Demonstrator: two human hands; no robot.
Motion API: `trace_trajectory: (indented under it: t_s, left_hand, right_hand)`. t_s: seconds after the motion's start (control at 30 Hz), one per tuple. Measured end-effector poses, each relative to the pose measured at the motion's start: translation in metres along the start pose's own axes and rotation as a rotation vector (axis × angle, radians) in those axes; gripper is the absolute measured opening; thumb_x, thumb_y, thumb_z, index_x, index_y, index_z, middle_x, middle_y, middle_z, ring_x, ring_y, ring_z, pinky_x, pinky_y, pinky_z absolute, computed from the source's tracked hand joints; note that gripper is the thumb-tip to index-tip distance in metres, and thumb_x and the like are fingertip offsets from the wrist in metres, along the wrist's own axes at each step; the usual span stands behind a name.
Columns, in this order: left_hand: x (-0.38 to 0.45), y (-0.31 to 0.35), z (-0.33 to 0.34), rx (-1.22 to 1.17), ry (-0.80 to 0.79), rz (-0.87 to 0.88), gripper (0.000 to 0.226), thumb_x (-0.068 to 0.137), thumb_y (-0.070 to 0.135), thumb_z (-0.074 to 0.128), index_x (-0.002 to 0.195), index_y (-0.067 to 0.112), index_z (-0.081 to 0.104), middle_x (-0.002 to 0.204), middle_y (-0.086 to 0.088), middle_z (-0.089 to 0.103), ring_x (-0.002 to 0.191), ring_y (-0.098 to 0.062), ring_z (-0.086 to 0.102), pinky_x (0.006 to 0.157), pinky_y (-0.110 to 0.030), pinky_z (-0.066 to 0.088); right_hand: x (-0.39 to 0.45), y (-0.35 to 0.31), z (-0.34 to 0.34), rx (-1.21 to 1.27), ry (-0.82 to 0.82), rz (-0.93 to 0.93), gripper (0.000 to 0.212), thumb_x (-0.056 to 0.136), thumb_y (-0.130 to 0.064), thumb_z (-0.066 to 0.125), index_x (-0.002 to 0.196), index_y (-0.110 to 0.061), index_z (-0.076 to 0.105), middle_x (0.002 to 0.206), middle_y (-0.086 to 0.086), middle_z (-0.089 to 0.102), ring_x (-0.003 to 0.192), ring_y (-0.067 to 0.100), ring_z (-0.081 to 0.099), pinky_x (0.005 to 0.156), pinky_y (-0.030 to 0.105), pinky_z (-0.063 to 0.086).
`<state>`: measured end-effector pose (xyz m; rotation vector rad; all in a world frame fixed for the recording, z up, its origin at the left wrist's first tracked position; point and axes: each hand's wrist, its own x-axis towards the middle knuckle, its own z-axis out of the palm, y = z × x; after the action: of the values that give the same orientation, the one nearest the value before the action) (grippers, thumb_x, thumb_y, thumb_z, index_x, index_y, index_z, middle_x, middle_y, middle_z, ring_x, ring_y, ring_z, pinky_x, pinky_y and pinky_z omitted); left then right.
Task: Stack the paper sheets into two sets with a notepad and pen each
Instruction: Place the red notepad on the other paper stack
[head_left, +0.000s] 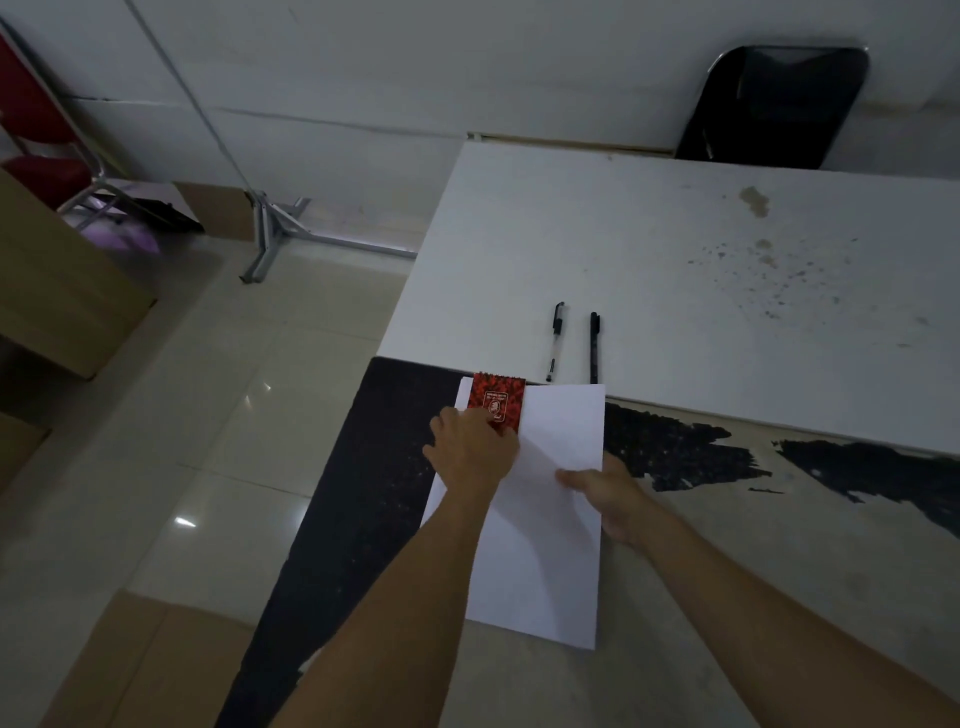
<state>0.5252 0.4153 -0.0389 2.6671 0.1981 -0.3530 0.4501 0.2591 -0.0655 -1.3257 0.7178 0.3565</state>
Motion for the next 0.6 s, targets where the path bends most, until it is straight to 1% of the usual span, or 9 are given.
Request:
trace_trajectory:
  t_s: [0.03,0.1,0.17,0.23,0.3,0.37,0.43,0.5,0.6]
  left_hand:
    - [0.005,-0.006,0.001,-0.112,0.027,0.01,0.019,0.078,0.032,0.068,0.096,0.031,0.074,0.111,-0.002,0.061,0.108,-0.026,0.056,0.087,-0.046,0.052]
    - [0.015,-0.018,-0.003,-0.316,0.049,-0.005,0.026,0.072,0.017,0.074,0.093,0.033,0.075,0.105,0.001,0.068,0.097,-0.023,0.064,0.075,-0.038,0.058]
    - [0.018,-0.024,-0.012,-0.54,-0.004,-0.083,0.044,0.068,0.006,0.082,0.106,0.023,0.067,0.1,0.004,0.064,0.089,-0.016,0.063,0.064,-0.023,0.053]
    - [0.023,-0.03,-0.022,-0.742,-0.086,-0.186,0.069,0.061,0.0,0.089,0.119,0.014,0.052,0.104,0.003,0.059,0.093,-0.017,0.06,0.07,-0.024,0.052]
    - [0.028,-0.038,-0.03,-0.882,-0.204,-0.206,0.085,0.056,-0.001,0.092,0.127,0.011,0.046,0.114,-0.001,0.062,0.102,-0.021,0.063,0.085,-0.038,0.057]
    - [0.029,-0.043,-0.038,-0.959,-0.358,-0.141,0.081,0.059,0.0,0.09,0.128,0.01,0.05,0.118,-0.009,0.068,0.104,-0.026,0.068,0.089,-0.047,0.057]
    - [0.022,-0.042,-0.044,-0.984,-0.468,-0.028,0.065,0.067,0.0,0.086,0.125,0.01,0.059,0.116,-0.01,0.071,0.104,-0.028,0.07,0.09,-0.048,0.057]
    - [0.012,-0.035,-0.043,-0.974,-0.485,0.056,0.052,0.073,-0.003,0.08,0.121,0.009,0.064,0.113,-0.009,0.073,0.103,-0.026,0.071,0.09,-0.047,0.057]
    - [-0.001,-0.019,-0.032,-0.965,-0.461,0.113,0.046,0.08,-0.006,0.073,0.121,0.01,0.062,0.113,-0.008,0.072,0.104,-0.025,0.07,0.09,-0.045,0.057]
  right_hand:
    - [0.0,0.001,-0.001,-0.009,-0.008,-0.01,0.044,0.092,-0.001,0.067,0.133,-0.013,0.058,0.119,0.008,0.068,0.105,0.025,0.066,0.081,0.035,0.056]
    - [0.0,0.002,-0.003,-0.005,-0.018,-0.023,0.044,0.092,-0.003,0.068,0.133,-0.013,0.057,0.121,0.009,0.068,0.106,0.024,0.066,0.082,0.034,0.056]
    - [0.0,0.002,-0.004,0.009,-0.032,-0.032,0.044,0.092,-0.004,0.069,0.133,-0.013,0.057,0.119,0.007,0.069,0.106,0.023,0.066,0.081,0.032,0.056]
    - [-0.002,0.002,-0.006,0.015,-0.047,-0.044,0.046,0.091,-0.004,0.069,0.135,-0.012,0.057,0.12,0.007,0.069,0.108,0.024,0.066,0.084,0.034,0.057]
    - [-0.004,0.001,-0.011,0.036,-0.062,-0.051,0.048,0.09,-0.003,0.07,0.135,-0.011,0.057,0.123,0.009,0.069,0.11,0.027,0.067,0.091,0.04,0.056]
    - [-0.007,-0.004,-0.018,0.069,-0.092,-0.06,0.046,0.089,-0.002,0.071,0.133,-0.009,0.059,0.122,0.011,0.071,0.111,0.03,0.068,0.094,0.044,0.056]
    - [-0.014,-0.01,-0.027,0.076,-0.122,-0.078,0.043,0.088,0.0,0.07,0.13,-0.008,0.062,0.12,0.011,0.072,0.108,0.029,0.069,0.089,0.041,0.058]
    - [-0.023,-0.017,-0.036,0.069,-0.13,-0.097,0.04,0.088,0.002,0.069,0.126,-0.008,0.064,0.118,0.012,0.073,0.103,0.027,0.071,0.082,0.036,0.059]
    - [-0.034,-0.025,-0.055,0.059,-0.102,-0.119,0.037,0.087,0.004,0.069,0.122,-0.011,0.065,0.115,0.01,0.073,0.098,0.024,0.073,0.077,0.033,0.06]
